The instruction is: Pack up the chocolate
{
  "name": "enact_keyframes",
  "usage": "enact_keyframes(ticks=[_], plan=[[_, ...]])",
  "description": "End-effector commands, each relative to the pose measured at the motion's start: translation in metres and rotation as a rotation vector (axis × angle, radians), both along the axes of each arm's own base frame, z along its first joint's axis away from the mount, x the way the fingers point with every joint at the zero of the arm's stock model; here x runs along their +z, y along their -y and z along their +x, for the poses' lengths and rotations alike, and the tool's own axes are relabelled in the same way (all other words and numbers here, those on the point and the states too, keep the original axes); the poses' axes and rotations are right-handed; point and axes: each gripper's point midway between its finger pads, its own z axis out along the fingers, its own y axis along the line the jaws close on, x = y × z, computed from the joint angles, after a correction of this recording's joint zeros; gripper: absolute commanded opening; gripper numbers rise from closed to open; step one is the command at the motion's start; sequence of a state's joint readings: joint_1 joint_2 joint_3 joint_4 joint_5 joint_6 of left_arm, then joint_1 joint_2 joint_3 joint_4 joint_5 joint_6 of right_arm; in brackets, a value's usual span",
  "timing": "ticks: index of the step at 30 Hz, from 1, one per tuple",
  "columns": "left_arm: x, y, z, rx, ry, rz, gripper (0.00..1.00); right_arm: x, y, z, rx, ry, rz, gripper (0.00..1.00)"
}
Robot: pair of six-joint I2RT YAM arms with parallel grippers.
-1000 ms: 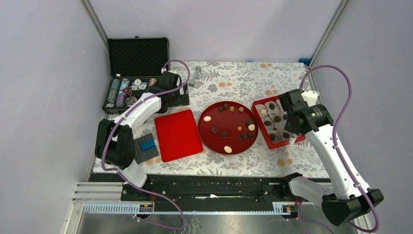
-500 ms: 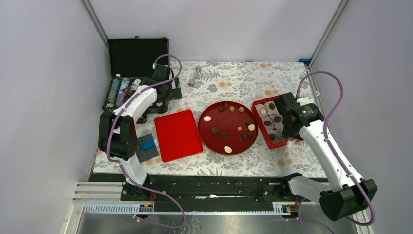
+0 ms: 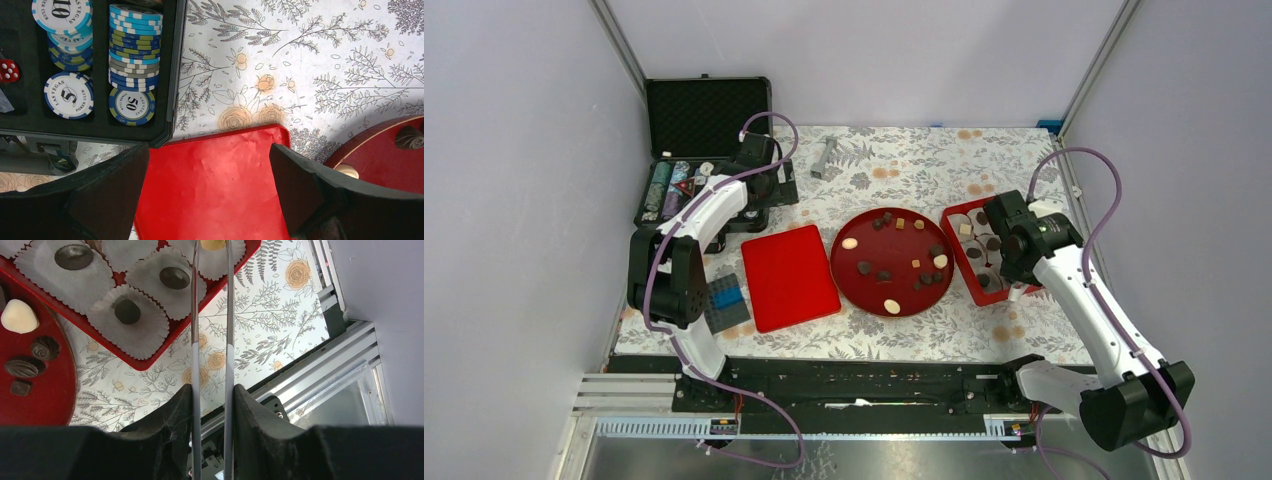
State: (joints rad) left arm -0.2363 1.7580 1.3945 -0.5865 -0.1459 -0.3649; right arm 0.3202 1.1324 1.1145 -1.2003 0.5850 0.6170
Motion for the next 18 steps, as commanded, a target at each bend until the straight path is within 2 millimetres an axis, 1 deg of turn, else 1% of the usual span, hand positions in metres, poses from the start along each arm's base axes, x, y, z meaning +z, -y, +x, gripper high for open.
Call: enact_keyframes(ticks=[1,6,10,12,15,18], plan=[[0.017,-0.001,0.010,-0.003,0.056,0.007,0.99,0.001,0.003,0.008,-0.010,0.025,-0.020,0.40],[0.017,-0.001,0.010,-0.003,0.056,0.006,0.99,-0.001,0.002,0.009,-0.009,0.022,-0.016,0.45],[0.017,-0.001,0.010,-0.004,0.056,0.007,0.99,-0.001,0.002,0.008,-0.010,0.023,-0.015,0.45],[0.018,-0.001,0.010,-0.003,0.058,0.005,0.99,0.000,0.003,0.008,-0.010,0.030,-0.015,0.39],[0.019,-0.001,0.010,-0.004,0.059,0.003,0.99,0.007,0.002,0.011,0.003,0.051,-0.011,0.23],[0.022,0.000,0.010,-0.005,0.066,-0.001,0.99,0.020,-0.005,0.022,0.040,0.085,0.017,0.11]])
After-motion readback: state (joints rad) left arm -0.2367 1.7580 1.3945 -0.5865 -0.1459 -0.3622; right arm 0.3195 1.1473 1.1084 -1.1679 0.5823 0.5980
